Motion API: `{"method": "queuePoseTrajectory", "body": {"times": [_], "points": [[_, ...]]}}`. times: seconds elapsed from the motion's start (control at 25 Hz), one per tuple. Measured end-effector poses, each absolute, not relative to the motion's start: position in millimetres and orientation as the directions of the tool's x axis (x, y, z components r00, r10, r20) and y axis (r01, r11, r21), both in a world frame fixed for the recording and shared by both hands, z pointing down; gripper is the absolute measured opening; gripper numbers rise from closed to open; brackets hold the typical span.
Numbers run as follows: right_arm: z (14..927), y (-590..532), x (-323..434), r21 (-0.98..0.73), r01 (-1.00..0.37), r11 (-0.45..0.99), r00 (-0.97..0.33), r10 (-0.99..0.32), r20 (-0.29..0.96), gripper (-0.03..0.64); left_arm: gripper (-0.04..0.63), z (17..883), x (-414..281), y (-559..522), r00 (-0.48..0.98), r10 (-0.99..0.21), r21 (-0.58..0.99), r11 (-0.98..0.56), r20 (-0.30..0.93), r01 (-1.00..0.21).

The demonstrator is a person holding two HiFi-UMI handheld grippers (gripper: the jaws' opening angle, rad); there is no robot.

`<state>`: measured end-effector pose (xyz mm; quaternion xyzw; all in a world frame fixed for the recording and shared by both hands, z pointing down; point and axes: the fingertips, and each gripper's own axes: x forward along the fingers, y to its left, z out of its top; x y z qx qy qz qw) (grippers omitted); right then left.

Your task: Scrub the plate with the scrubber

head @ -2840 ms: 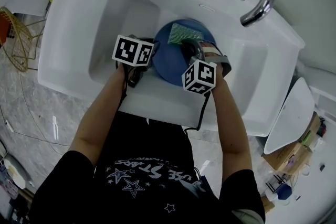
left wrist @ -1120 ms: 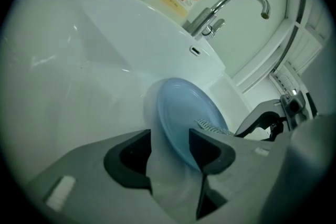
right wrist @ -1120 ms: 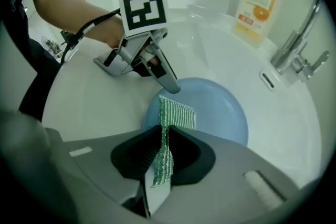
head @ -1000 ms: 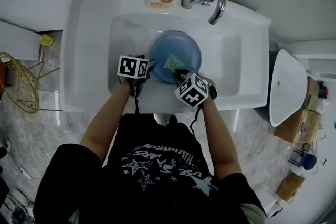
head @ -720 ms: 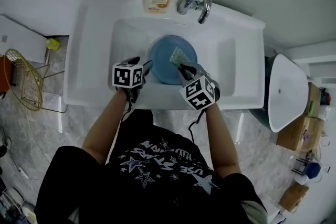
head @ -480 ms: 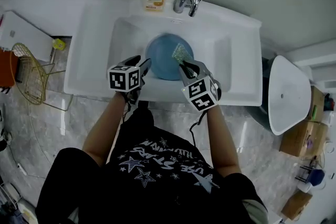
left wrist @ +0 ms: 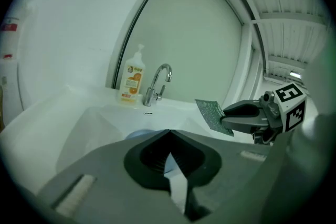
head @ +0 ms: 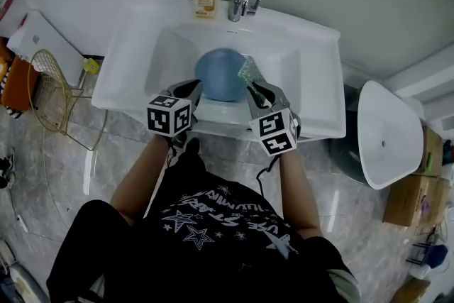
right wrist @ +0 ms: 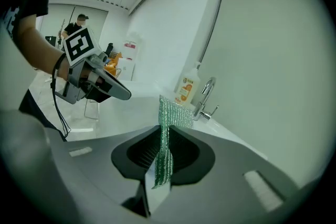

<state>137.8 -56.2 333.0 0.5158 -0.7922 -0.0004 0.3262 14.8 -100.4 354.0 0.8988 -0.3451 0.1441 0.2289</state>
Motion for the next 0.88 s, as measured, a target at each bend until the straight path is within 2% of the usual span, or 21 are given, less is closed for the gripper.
{"method": "queuePoseTrajectory", "body": {"times": [0.4, 0.56, 0.88], "points": [[334.9, 47.8, 145.2, 0.327, -0.806, 0.493, -0.311, -0.823, 0.475, 0.078, 0.002, 354.9, 13.3, 5.5, 0.689, -0.611, 0.303, -0.621, 0.39, -0.723], [335.8, 99.6, 140.6, 0.286, -0.801, 0.526, -0.37, -0.811, 0.453, 0.078, 0.002, 359.9, 9.5, 53.8, 0.666, -0.634, 0.294, -0.6, 0.393, -0.744], [348.2, 166.6, 159.4, 0.267, -0.789, 0.554, -0.396, -0.79, 0.467, 0.078, 0.002, 353.4, 12.0, 129.4, 0.641, -0.668, 0.304, -0.564, 0.378, -0.768]]}}
